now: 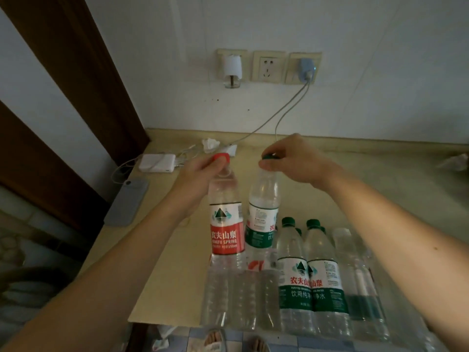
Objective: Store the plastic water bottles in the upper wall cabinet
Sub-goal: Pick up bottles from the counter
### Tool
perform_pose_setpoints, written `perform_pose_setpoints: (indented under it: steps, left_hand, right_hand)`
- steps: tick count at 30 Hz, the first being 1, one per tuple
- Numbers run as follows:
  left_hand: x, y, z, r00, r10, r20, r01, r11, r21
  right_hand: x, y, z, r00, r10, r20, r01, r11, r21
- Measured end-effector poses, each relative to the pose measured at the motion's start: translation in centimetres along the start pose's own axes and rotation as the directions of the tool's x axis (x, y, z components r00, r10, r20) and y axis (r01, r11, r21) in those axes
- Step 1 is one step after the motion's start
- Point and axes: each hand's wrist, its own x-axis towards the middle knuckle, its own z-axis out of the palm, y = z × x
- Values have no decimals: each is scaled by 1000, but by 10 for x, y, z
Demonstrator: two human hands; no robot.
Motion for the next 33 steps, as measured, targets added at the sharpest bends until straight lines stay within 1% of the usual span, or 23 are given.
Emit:
perform_pose_setpoints:
  steps: [2, 4, 6, 8, 12, 15, 18, 21, 23, 24, 26, 27, 29, 31, 33]
  left_hand:
    - [17, 15, -2, 993, 115, 5, -115, 988, 104]
    - [30, 19, -1, 972, 234, -12, -225, 944, 241]
    - [40, 14, 0, 946, 324, -5, -297, 874, 384]
    - [46, -1, 2, 937, 347, 35, -326, 837, 439]
    - [50, -33, -1, 945, 323, 61, -320, 860, 397]
    - [52, -49, -4, 938, 334, 92, -342, 850, 401]
    - [54, -53, -7, 935, 326, 138, -353, 836, 419]
    - [55, -52, -10, 934, 311, 176, -357, 840, 409]
    - [53, -55, -14, 939, 294, 180, -344, 839, 422]
    - [52, -58, -17, 943, 282, 179, -333, 840, 428]
    - [50, -66, -20, 952, 249, 177, -303, 848, 436]
    - [49, -72, -20, 959, 222, 175, -277, 855, 438]
    - [47, -84, -18, 978, 143, 153, -197, 878, 437]
    - [45, -98, -14, 991, 77, 109, -117, 900, 421]
    - [43, -113, -12, 996, 32, 83, -60, 928, 369]
  right_hand:
    - [4, -6, -7, 993, -50, -110, 41, 996, -84]
    - [7, -5, -4, 979, -69, -191, 41, 989, -145]
    - [12, 2, 9, 966, -49, -255, 14, 990, -137]
    - [15, 11, 25, 955, -10, -296, -18, 995, -94]
    - [15, 32, 51, 946, 35, -321, -59, 996, -66]
    - [14, 40, 59, 934, 50, -354, -60, 998, -17]
    - [14, 40, 64, 931, 38, -362, -48, 999, -18]
    - [13, 45, 71, 927, 94, -362, -92, 996, 24]
    - [10, 55, 79, 927, 197, -319, -168, 979, 115]
    - [9, 61, 84, 927, 260, -271, -212, 958, 194]
    - [9, 75, 94, 924, 357, -135, -289, 885, 364]
    - [11, 84, 101, 919, 388, -73, -326, 849, 415]
    - [16, 99, 113, 905, 424, -12, -382, 827, 412]
    - [23, 108, 122, 905, 424, -23, -388, 849, 359]
    - [29, 112, 127, 924, 378, -61, -342, 886, 312]
